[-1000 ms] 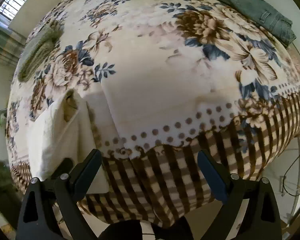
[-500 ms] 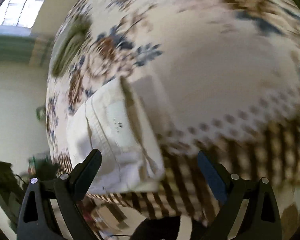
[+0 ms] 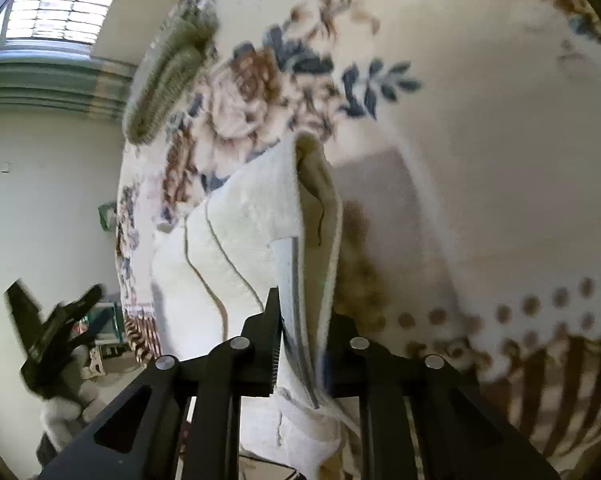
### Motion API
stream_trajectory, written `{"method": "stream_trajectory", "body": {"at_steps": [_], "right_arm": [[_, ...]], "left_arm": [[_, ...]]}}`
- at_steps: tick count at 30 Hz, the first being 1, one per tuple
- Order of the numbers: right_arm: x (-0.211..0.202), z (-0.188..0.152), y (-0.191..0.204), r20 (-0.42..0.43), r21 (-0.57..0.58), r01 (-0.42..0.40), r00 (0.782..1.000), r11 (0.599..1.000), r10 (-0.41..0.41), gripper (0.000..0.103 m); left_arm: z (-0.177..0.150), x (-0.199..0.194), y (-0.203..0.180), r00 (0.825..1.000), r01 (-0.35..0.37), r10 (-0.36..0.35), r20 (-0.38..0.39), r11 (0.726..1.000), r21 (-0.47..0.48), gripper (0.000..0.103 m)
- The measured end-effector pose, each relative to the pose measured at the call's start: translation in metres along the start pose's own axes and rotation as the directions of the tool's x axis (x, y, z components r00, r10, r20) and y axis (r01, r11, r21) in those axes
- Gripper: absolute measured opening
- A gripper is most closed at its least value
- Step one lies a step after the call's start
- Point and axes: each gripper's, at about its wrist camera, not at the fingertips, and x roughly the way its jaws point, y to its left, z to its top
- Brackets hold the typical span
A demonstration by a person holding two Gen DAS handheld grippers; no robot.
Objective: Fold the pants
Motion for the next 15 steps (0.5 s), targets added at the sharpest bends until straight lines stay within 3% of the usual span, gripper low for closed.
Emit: {"method": "stream_trajectory", "body": {"at_steps": [2,5,12,15], "right_arm": [[-0.012,-0.003,-0.002,0.023,-0.006,0.018,1.000,1.000,-0.017,0.011],[-0.031,-0.001,-0.017,0.050,0.043,0.058,0.997,0.997,-0.060,0.011],[-0.044,0.009,-0.043,0.049,0.043,0.156,0.986,0.987,-0.158,0.011],[-0.043,0.012,-0.060,0.043,0.090,0.178,0.982,0.980,-0.183,0.011]], "left_arm": [[-0.001,0.018,-0.014,0.998,0.046,-0.045,-0.049,0.999,0.007,0.080],[0.002,0.038,-0.043,0.994,0.079,-0.071,-0.085,0.992,0.093,0.081],[0.018,0.084,-0.078,0.987,0.071,-0.041,-0.155,0.980,0.188,0.081],[0.026,0.112,-0.071,0.976,0.056,-0.019,-0.215,0.984,0.171,0.083]]}}
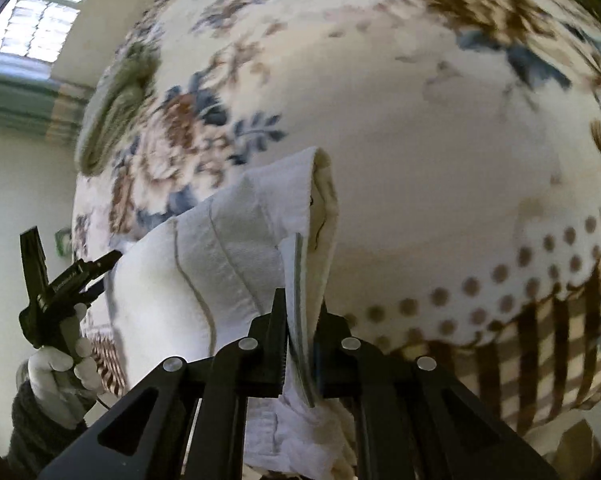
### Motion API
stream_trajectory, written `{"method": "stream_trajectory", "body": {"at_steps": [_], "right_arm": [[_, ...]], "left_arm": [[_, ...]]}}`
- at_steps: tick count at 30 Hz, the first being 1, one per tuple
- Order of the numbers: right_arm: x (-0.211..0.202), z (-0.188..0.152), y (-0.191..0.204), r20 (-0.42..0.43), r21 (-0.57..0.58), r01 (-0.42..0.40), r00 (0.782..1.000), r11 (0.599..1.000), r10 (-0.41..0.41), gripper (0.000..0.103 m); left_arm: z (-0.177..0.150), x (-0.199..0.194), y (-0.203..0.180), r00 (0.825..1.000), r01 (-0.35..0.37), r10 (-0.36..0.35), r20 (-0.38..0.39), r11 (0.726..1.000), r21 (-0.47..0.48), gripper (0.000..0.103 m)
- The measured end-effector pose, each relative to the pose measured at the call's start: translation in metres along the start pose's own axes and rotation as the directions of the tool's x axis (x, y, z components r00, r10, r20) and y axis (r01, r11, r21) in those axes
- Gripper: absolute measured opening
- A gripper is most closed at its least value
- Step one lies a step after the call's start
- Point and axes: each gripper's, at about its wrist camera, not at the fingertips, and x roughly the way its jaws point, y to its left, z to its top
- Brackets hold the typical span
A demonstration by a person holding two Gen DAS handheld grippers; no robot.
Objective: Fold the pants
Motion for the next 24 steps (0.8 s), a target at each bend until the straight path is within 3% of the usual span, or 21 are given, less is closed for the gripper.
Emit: {"method": "stream_trajectory", "body": {"at_steps": [3,8,11,13,16,19,22,24], "right_arm": [[0.013,0.002,-0.011,-0.032,0.040,0.005,0.999,0.999,-0.004,0.012],[0.012,0.004,-0.013,-0.093,0.084,0.043,0.995,0.996,-0.035,0.050],[-0.020,-0.010,0.006,-0.028,0.008,0.065,0.998,0.998,-0.065,0.052],[-0.037,-0.026,0.028,-0.018,-0.041,0.041,0.999,0.998,-0.042,0.052],[-0.036,-0.055,0.068,-0.069,-0.098,-0.030,0.997,0.995,0.023,0.052],[-0.005,-0.083,0.103,-0.155,-0.132,-0.075,0.986,0.988,0.054,0.052],[0.037,-0.103,0.121,-0.196,-0.199,0.009,0.979,0.980,-0.049,0.047],[0.058,-0.110,0.120,-0.181,-0.286,0.146,0.962,0.947,-0.203,0.009]], "left_arm": [[0.007,0.016,0.020,0.997,0.053,-0.057,-0.058,0.996,-0.070,0.085],[-0.007,-0.028,0.026,0.996,0.088,-0.086,0.022,0.994,-0.060,0.085],[-0.033,-0.064,0.018,0.992,0.107,-0.105,0.068,0.994,-0.021,0.083],[-0.056,-0.085,0.010,0.991,0.111,-0.112,0.078,0.994,0.009,0.083],[-0.095,-0.102,-0.007,0.993,0.086,-0.089,0.083,0.995,0.042,0.083],[-0.132,-0.091,-0.018,0.998,-0.009,0.003,0.061,0.996,0.094,0.083],[-0.150,-0.052,-0.009,0.988,-0.153,0.152,0.018,0.984,0.097,0.085],[-0.156,-0.037,0.010,0.990,-0.137,0.138,-0.030,0.990,0.027,0.085]]}}
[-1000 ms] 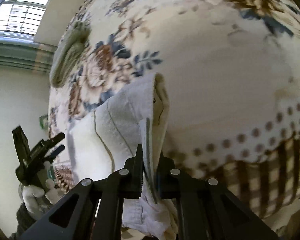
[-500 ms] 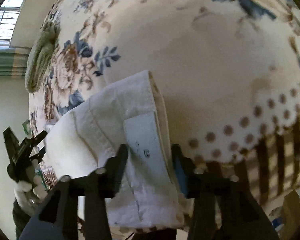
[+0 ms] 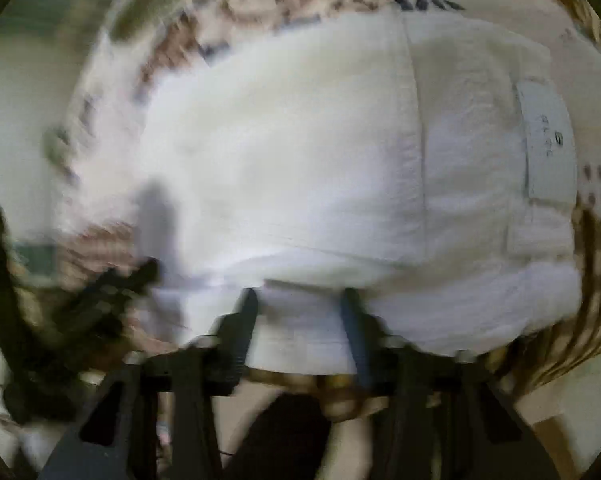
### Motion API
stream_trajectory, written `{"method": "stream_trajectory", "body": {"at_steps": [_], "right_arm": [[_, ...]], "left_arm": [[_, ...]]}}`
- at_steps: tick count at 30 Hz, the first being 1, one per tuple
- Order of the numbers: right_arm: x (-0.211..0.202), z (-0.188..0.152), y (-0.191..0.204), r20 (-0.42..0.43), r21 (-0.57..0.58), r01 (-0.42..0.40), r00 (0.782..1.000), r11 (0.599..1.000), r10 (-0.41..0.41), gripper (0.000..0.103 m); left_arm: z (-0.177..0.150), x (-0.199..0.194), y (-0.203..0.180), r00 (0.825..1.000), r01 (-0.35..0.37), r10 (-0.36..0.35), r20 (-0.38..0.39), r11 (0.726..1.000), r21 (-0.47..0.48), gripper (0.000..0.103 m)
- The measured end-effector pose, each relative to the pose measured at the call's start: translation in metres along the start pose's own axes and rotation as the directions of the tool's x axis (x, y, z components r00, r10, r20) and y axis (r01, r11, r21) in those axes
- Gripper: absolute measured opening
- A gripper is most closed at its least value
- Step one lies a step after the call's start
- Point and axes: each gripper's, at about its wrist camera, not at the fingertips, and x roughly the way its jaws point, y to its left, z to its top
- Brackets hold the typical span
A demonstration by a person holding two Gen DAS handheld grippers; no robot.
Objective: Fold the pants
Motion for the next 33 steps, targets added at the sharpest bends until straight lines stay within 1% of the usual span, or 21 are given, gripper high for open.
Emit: {"method": "stream_trajectory", "body": {"at_steps": [1,3,4,8,9,10,11,12,13,14,16,18,19,20,23,24,28,30,31,32,33], "right_arm": [[0.004,-0.001,-0.008,-0.005,0.010,0.042,0.999,0.999,-0.041,0.000],[0.004,-0.003,-0.029,-0.008,0.084,-0.044,0.999,0.996,0.045,0.000],[0.003,-0.003,-0.039,-0.015,0.116,-0.065,0.998,0.991,0.067,0.000],[0.001,0.000,-0.049,-0.046,0.169,-0.085,0.995,0.982,0.094,0.000],[-0.004,0.001,-0.049,-0.042,0.182,-0.105,0.992,0.978,0.115,0.004],[-0.012,0.001,-0.051,-0.026,0.204,-0.138,0.989,0.969,0.146,0.013],[-0.021,-0.001,-0.055,0.000,0.221,-0.160,0.986,0.962,0.164,0.033],[-0.033,-0.005,-0.062,0.039,0.243,-0.182,0.983,0.953,0.178,0.046],[-0.044,-0.010,-0.070,0.076,0.271,-0.206,0.978,0.940,0.192,0.063],[-0.053,-0.020,-0.085,0.114,0.323,-0.245,0.969,0.914,0.220,0.064],[-0.055,-0.034,-0.108,0.132,0.418,-0.297,0.955,0.859,0.266,0.064],[-0.042,-0.048,-0.135,0.156,0.528,-0.375,0.925,0.762,0.347,0.064],[-0.035,-0.054,-0.141,0.169,0.562,-0.393,0.916,0.728,0.365,0.064],[-0.026,-0.058,-0.152,0.202,0.593,-0.434,0.895,0.678,0.397,0.064],[-0.004,-0.057,-0.165,0.291,0.624,-0.520,0.848,0.584,0.444,0.064],[0.001,-0.054,-0.170,0.305,0.635,-0.524,0.845,0.567,0.439,0.064],[0.019,-0.048,-0.170,0.404,0.638,-0.591,0.802,0.493,0.439,0.064],[0.018,-0.049,-0.167,0.442,0.635,-0.595,0.803,0.493,0.400,0.057],[0.015,-0.049,-0.163,0.445,0.633,-0.588,0.809,0.503,0.385,0.048],[0.013,-0.050,-0.162,0.452,0.632,-0.581,0.814,0.513,0.365,0.040],[0.011,-0.051,-0.161,0.463,0.628,-0.583,0.813,0.516,0.354,0.037]], "left_arm": [[0.000,0.004,0.007,1.000,0.028,-0.029,-0.007,0.999,-0.029,0.085],[0.003,0.009,0.015,0.999,0.050,-0.050,-0.004,0.998,-0.043,0.088],[0.005,0.009,0.016,0.999,0.054,-0.054,-0.002,0.998,-0.040,0.088],[0.010,0.003,0.018,0.998,0.067,-0.067,-0.009,0.996,-0.052,0.088],[0.012,-0.002,0.019,0.997,0.082,-0.083,-0.005,0.994,-0.065,0.087],[0.014,-0.011,0.021,0.994,0.109,-0.109,0.006,0.991,-0.083,0.087],[0.016,-0.019,0.023,0.990,0.139,-0.138,0.019,0.986,-0.096,0.087],[0.018,-0.026,0.026,0.985,0.170,-0.168,0.032,0.979,-0.109,0.087],[0.021,-0.033,0.027,0.978,0.207,-0.202,0.049,0.971,-0.120,0.088],[0.021,-0.036,0.028,0.975,0.222,-0.217,0.057,0.967,-0.121,0.088],[0.026,-0.033,0.027,0.967,0.255,-0.250,0.056,0.960,-0.117,0.088],[0.034,-0.023,0.027,0.968,0.251,-0.248,0.044,0.961,-0.118,0.088],[0.037,-0.019,0.024,0.967,0.256,-0.252,0.046,0.959,-0.121,0.088],[0.043,-0.014,0.024,0.965,0.261,-0.257,0.046,0.957,-0.125,0.088],[0.066,0.003,0.018,0.960,0.279,-0.277,0.036,0.950,-0.142,0.087],[0.075,0.009,0.016,0.959,0.283,-0.282,0.029,0.948,-0.144,0.088],[0.112,0.027,0.009,0.950,0.311,-0.310,0.029,0.940,-0.142,0.087],[0.133,0.036,0.006,0.952,0.305,-0.303,0.035,0.945,-0.117,0.086],[0.141,0.040,0.003,0.955,0.297,-0.295,0.031,0.950,-0.092,0.064],[0.149,0.044,0.000,0.956,0.294,-0.292,0.034,0.954,-0.065,0.046],[0.153,0.047,-0.004,0.956,0.293,-0.291,0.029,0.955,-0.044,0.032]]}}
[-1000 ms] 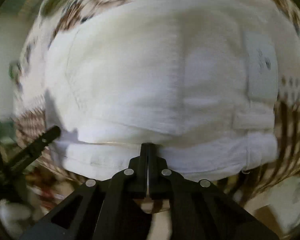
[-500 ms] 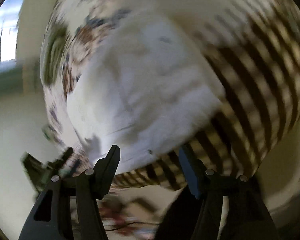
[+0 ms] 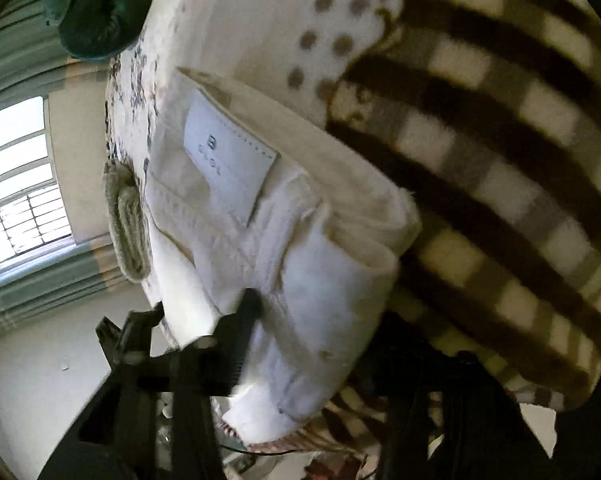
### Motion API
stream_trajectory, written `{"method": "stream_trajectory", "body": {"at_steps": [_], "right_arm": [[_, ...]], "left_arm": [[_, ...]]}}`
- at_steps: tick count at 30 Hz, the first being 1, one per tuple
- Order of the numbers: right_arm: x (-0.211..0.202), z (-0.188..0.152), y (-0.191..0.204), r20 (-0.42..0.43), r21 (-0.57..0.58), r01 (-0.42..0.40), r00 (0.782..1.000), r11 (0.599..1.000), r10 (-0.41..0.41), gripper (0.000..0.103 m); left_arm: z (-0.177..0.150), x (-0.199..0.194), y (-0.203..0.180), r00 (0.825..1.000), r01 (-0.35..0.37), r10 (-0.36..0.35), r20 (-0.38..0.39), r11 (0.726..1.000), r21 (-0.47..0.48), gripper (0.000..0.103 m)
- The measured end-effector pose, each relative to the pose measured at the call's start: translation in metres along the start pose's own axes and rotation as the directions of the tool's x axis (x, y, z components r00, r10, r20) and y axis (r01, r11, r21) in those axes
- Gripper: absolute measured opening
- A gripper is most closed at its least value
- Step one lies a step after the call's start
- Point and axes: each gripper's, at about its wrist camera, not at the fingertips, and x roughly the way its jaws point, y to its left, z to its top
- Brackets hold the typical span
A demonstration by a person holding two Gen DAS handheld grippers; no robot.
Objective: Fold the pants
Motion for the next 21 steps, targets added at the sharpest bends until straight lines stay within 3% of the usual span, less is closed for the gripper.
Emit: {"method": "stream_trajectory", "body": {"at_steps": [3,7,9,12,14,15,16,18,21], "right_arm": [[-0.009,-0.001,0.007,0.029,-0.036,0.013,1.000,0.999,-0.012,0.026],[-0.017,0.009,0.011,0.043,-0.078,0.052,0.998,0.996,-0.049,0.024],[-0.013,0.008,0.009,0.015,-0.082,0.056,0.998,0.995,-0.055,0.027],[-0.010,0.012,0.005,-0.053,-0.063,0.037,0.998,0.997,-0.041,0.047],[-0.012,0.007,-0.001,-0.068,-0.066,-0.017,0.998,0.998,0.013,0.062],[-0.013,0.004,-0.009,-0.078,-0.064,-0.049,0.996,0.997,0.044,0.064],[-0.009,-0.001,-0.011,-0.097,-0.062,-0.068,0.993,0.996,0.062,0.069],[0.006,-0.011,-0.018,-0.142,-0.056,-0.072,0.988,0.996,0.063,0.070],[0.027,-0.018,-0.023,-0.161,-0.029,-0.120,0.980,0.992,0.114,0.072]], "left_arm": [[0.006,0.003,-0.001,1.000,-0.007,0.006,0.010,0.999,0.032,0.027],[0.012,0.005,0.023,0.997,0.074,-0.075,-0.009,0.993,-0.088,0.027],[0.012,-0.003,0.021,0.996,0.093,-0.095,-0.007,0.990,-0.104,0.027],[0.003,-0.029,0.012,0.991,0.135,-0.134,0.022,0.987,-0.082,0.028],[-0.011,-0.047,0.010,0.989,0.145,-0.143,0.042,0.987,-0.069,0.035],[-0.016,-0.050,0.009,0.989,0.144,-0.142,0.036,0.987,-0.067,0.045],[-0.024,-0.051,0.009,0.989,0.147,-0.146,0.023,0.987,-0.067,0.063],[-0.042,-0.048,0.009,0.993,0.121,-0.121,-0.007,0.991,-0.051,0.087],[-0.066,-0.031,0.014,0.990,0.123,-0.125,-0.061,0.992,-0.034,0.089]]}}
